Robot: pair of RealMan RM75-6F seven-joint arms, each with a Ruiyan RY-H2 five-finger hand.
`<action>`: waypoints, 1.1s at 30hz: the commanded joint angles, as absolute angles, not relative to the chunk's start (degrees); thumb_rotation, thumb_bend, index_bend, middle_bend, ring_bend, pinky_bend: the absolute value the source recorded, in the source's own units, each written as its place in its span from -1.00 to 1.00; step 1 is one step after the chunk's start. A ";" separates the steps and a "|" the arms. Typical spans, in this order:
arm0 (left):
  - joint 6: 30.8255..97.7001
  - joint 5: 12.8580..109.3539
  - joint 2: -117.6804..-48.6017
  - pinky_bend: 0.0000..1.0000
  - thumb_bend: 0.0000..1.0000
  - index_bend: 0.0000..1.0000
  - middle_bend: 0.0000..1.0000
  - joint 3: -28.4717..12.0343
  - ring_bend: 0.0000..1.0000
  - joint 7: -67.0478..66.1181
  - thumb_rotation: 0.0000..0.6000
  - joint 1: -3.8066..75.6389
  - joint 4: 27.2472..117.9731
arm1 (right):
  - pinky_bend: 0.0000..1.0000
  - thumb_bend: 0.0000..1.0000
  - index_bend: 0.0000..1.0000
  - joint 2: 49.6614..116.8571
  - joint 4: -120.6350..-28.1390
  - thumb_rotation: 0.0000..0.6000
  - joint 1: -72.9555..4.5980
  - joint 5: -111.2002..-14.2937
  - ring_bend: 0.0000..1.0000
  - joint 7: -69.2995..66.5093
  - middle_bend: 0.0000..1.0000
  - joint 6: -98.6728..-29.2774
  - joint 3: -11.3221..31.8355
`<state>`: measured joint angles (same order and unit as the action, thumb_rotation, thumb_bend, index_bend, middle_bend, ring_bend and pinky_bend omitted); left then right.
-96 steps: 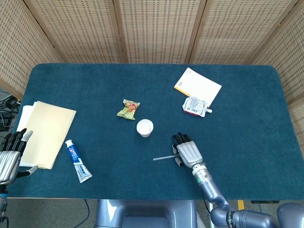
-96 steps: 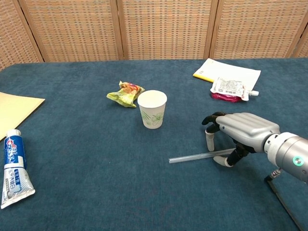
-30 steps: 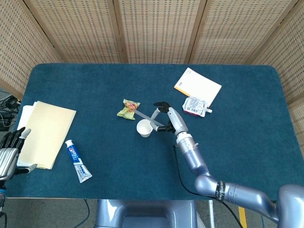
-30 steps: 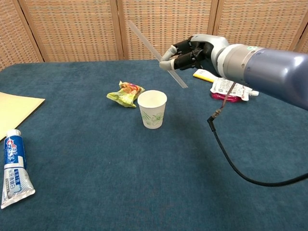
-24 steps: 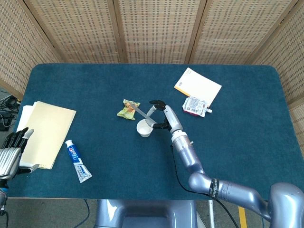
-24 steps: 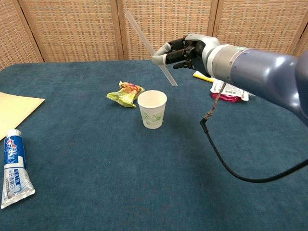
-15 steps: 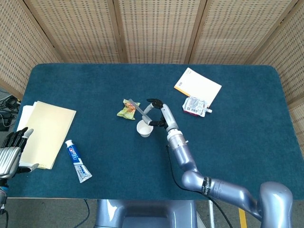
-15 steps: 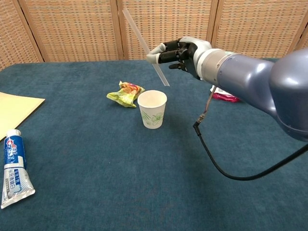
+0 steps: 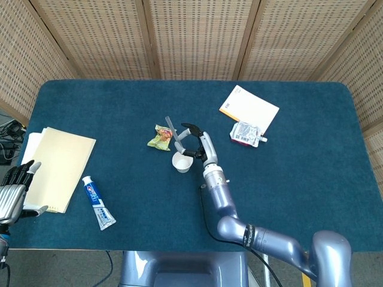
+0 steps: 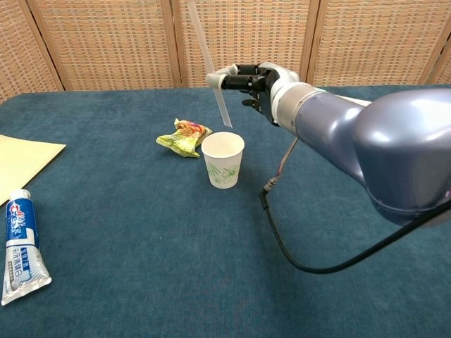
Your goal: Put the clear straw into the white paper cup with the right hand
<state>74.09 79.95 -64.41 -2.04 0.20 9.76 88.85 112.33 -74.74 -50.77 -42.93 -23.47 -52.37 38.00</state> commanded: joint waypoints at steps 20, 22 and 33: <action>74.12 80.11 -64.55 -1.00 -1.00 -1.00 -1.00 -1.86 -1.00 -0.40 1.00 10.00 89.23 | -0.94 0.07 0.20 115.31 -71.73 1.00 -50.21 -45.03 -0.96 -26.20 -0.48 -51.09 36.73; 74.10 80.18 -64.53 -1.00 -1.00 -1.00 -1.00 -1.84 -1.00 -0.15 1.00 10.02 89.22 | -0.94 0.07 0.20 115.53 -71.26 1.00 -50.22 -45.18 -0.97 -26.56 -0.49 -50.70 36.75; 73.50 80.05 -64.72 -1.00 -1.00 -1.00 -1.00 -1.71 -1.00 -0.48 1.00 10.35 89.10 | -0.99 0.07 0.18 116.64 -68.96 1.00 -50.32 -46.26 -1.00 -28.17 -0.52 -48.96 36.62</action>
